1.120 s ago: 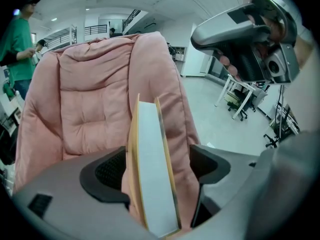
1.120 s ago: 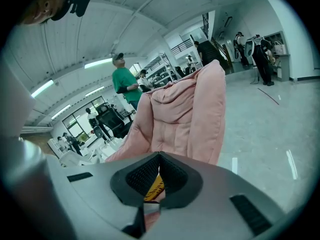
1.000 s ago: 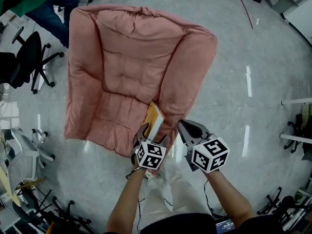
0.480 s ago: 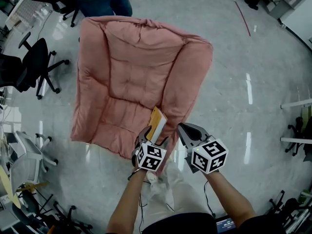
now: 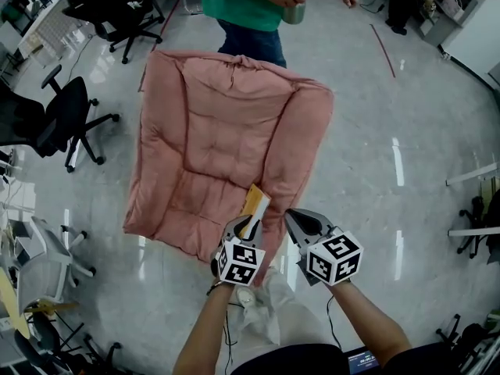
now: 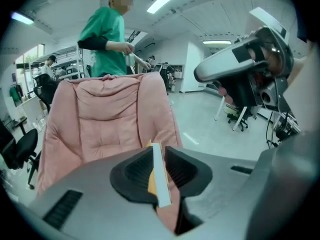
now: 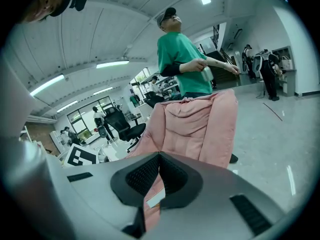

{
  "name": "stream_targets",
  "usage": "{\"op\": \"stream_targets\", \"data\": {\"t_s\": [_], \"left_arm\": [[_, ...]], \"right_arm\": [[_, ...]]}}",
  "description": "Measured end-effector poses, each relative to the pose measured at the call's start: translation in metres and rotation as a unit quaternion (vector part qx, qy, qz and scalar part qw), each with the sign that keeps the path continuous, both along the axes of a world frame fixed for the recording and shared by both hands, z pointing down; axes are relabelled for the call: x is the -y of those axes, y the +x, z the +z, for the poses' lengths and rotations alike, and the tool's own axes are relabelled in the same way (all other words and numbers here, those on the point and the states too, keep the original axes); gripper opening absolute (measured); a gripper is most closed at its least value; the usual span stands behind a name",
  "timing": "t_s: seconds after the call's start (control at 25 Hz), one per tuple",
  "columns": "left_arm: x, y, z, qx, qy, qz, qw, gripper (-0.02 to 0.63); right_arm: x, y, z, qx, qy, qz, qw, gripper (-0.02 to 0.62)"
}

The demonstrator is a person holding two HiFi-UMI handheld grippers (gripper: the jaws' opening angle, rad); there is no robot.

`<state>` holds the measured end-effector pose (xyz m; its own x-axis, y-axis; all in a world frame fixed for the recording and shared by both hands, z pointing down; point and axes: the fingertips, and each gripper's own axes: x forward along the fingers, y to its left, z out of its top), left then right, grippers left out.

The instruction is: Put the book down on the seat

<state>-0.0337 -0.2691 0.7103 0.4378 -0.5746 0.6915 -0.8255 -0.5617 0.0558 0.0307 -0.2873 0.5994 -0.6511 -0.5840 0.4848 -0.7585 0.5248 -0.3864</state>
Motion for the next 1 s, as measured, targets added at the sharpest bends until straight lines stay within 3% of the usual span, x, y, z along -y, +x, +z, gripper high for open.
{"op": "stream_targets", "data": {"t_s": [0.2,0.52,1.0], "left_arm": [[-0.004,-0.015,-0.045,-0.012,0.041,-0.023,0.9988,0.008],[-0.031,-0.032,-0.104,-0.035,0.083,-0.023,0.9957,0.005],[-0.077,-0.065,-0.213,-0.135,0.139,-0.035,0.9805,0.004]], "right_arm": [[-0.010,-0.009,-0.021,0.004,0.018,-0.002,1.000,0.020],[-0.031,-0.020,-0.059,-0.002,0.054,-0.007,0.998,0.019],[-0.074,-0.044,-0.132,-0.003,0.128,-0.012,0.992,0.020]]}}
